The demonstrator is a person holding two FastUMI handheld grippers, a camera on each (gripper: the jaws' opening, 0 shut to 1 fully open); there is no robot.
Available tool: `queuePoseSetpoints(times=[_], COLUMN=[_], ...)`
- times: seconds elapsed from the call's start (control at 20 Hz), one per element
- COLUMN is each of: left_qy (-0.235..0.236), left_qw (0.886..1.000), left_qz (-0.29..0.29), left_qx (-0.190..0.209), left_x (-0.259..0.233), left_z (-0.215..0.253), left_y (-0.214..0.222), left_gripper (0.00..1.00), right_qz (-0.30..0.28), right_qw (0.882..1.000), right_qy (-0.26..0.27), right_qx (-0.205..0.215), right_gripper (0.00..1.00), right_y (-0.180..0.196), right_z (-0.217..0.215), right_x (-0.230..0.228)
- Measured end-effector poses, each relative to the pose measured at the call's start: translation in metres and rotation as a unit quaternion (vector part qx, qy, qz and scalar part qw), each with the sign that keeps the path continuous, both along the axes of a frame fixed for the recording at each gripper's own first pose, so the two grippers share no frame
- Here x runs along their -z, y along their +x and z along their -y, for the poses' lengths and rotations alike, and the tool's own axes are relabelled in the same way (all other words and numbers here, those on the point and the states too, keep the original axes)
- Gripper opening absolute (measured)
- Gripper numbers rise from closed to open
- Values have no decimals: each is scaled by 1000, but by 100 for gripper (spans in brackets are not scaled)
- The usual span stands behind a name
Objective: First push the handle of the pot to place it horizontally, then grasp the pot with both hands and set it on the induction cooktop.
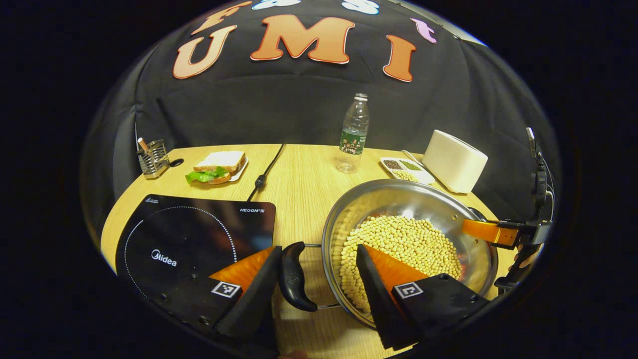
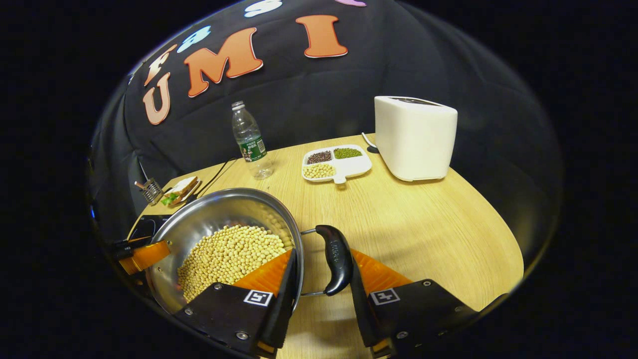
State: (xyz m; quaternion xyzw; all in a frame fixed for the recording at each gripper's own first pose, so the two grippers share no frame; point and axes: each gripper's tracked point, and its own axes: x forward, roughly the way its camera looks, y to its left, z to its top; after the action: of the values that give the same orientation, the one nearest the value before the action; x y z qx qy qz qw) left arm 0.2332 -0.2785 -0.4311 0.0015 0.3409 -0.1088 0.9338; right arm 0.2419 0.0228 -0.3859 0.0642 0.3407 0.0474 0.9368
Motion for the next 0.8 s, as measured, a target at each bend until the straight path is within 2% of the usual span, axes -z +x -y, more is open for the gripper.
queuePoseSetpoints(times=[0.05, 0.1, 0.2, 0.3, 0.4, 0.6, 0.8], left_qy=[-10, 1, -4, -4, -3, -24, -26], left_qw=[1000, 1000, 1000, 998, 998, 997, 998], left_qz=[-6, -3, -23, -53, -57, -77, -59], left_qx=[7, 0, -11, -21, -18, -20, -18], left_x=[5, 6, 9, 12, 12, 12, -23], left_z=[6, 1, -1, -2, 0, 1, -11], left_y=[-1, 1, 3, -1, -1, -10, -26], left_gripper=[94, 92, 71, 65, 60, 57, 56], right_qz=[0, 1, -3, -11, -16, -18, -8], right_qw=[1000, 1000, 1000, 1000, 1000, 999, 999], right_qy=[0, -5, -6, 3, 11, 7, 16], right_qx=[2, 5, 7, 14, 23, 36, 42], right_gripper=[57, 57, 57, 54, 50, 48, 48], right_y=[-1, -1, -4, -4, -7, -20, -33], right_z=[2, 4, 5, 5, 6, 8, 1], right_x=[0, 0, 0, -2, -3, -15, -41])
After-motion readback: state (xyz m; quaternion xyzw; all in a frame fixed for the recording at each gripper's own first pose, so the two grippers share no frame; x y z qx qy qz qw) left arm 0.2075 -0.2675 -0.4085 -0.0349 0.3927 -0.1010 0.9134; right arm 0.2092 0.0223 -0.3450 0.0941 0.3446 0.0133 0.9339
